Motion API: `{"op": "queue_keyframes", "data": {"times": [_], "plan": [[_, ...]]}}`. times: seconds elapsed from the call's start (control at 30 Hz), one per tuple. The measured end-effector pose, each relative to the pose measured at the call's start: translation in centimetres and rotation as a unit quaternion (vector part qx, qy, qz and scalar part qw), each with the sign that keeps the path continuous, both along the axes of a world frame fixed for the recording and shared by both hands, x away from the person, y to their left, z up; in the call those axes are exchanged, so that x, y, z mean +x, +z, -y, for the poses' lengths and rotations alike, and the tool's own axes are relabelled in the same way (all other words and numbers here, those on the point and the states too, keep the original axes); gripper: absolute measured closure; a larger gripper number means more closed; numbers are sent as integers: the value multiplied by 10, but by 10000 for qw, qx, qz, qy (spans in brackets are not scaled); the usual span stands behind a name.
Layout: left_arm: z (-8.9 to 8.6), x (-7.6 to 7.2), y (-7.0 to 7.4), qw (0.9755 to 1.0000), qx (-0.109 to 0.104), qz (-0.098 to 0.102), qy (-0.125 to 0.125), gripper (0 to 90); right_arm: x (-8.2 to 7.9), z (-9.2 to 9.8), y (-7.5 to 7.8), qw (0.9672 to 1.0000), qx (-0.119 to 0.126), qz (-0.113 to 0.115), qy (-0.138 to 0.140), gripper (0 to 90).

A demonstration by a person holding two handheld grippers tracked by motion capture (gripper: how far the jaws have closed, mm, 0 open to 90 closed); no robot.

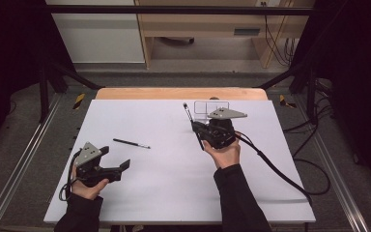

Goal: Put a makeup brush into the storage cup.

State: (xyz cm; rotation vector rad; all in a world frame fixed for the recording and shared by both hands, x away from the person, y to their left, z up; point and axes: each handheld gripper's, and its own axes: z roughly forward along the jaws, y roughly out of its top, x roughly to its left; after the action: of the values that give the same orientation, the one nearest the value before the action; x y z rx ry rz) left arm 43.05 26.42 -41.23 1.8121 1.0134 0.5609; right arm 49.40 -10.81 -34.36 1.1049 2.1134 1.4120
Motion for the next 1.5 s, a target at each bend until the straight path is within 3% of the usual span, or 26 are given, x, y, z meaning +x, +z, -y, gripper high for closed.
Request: {"op": "queue_keyframes", "data": {"times": [0.43,0.87,1.13,1.5], "plan": [[-1,0,0,10000,-5,6,2,55,3,14,13,9969,366,472,-507,843],[-1,0,0,10000,-17,9,19,54,10,26,16,9889,569,836,-1092,843],[-2,0,0,10000,-27,5,23,54,18,33,11,9854,669,862,-1306,843],[-2,1,-1,10000,-12,-14,22,54,29,37,10,9801,730,1069,-1508,843]]}}
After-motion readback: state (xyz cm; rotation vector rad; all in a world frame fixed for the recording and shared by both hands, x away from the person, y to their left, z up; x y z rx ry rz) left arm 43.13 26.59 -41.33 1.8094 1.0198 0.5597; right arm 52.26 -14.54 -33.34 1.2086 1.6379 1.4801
